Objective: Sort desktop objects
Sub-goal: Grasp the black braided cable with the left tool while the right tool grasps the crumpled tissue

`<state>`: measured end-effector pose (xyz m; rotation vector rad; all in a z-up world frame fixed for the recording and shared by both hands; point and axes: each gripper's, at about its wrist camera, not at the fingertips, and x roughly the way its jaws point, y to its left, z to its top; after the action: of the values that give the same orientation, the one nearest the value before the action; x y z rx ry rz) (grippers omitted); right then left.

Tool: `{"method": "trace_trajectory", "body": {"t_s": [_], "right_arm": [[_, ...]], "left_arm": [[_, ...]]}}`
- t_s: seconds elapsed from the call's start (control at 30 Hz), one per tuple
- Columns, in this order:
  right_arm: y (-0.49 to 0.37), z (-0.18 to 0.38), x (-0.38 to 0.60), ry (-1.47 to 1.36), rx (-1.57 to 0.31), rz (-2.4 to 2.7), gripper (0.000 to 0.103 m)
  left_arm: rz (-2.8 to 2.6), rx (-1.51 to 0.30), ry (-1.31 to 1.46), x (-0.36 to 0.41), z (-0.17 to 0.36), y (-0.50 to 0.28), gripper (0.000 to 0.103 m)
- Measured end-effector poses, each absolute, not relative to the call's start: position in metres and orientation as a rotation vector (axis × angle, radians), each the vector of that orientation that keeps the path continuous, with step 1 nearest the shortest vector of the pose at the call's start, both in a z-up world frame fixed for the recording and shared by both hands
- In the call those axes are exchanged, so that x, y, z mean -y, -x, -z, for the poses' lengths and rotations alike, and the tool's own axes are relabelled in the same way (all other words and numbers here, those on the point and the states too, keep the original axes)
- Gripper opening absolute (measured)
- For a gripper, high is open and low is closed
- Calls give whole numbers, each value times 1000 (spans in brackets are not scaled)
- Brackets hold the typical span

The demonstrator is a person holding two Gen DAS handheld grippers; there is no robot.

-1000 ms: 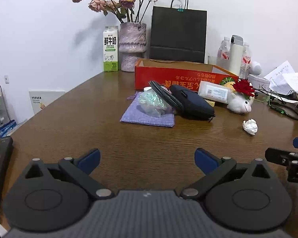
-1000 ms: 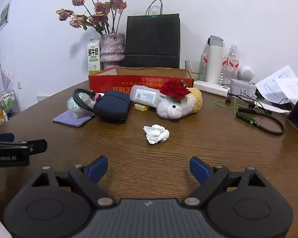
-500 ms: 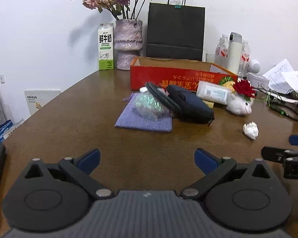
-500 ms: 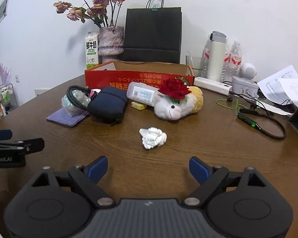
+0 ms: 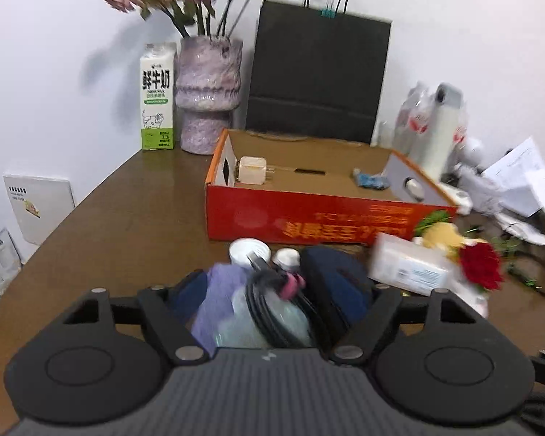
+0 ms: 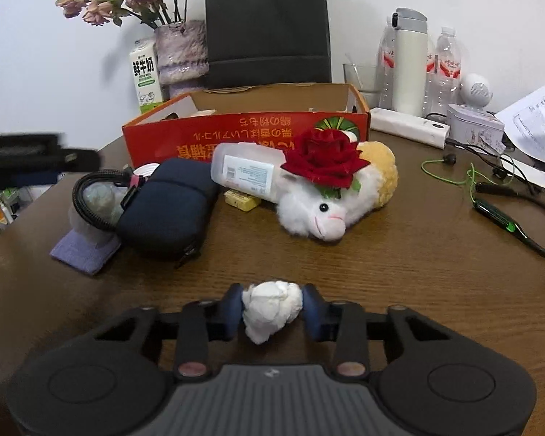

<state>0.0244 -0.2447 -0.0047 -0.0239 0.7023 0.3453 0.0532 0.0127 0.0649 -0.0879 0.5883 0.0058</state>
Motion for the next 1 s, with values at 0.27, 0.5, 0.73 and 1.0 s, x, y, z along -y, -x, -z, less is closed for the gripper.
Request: {"method": "trace_trajectory", "body": {"t_s": [0.27,0.5,0.73,1.0], "right_arm": [[-23,5,243,62,-679,-376,26],[-18,-5,247,11,-643,-397,24],[12,-27,256,-4,-580,-409,24],[60,-26,268,-15,-566,-400,24]], "left_arm": [[132,-721,153,-29,-53,-93,16],[147,-538,33,0,-94,-48,11],[189,-415,72,12,-133,16,11],[224,-598,185,19,-80,87,11]]}}
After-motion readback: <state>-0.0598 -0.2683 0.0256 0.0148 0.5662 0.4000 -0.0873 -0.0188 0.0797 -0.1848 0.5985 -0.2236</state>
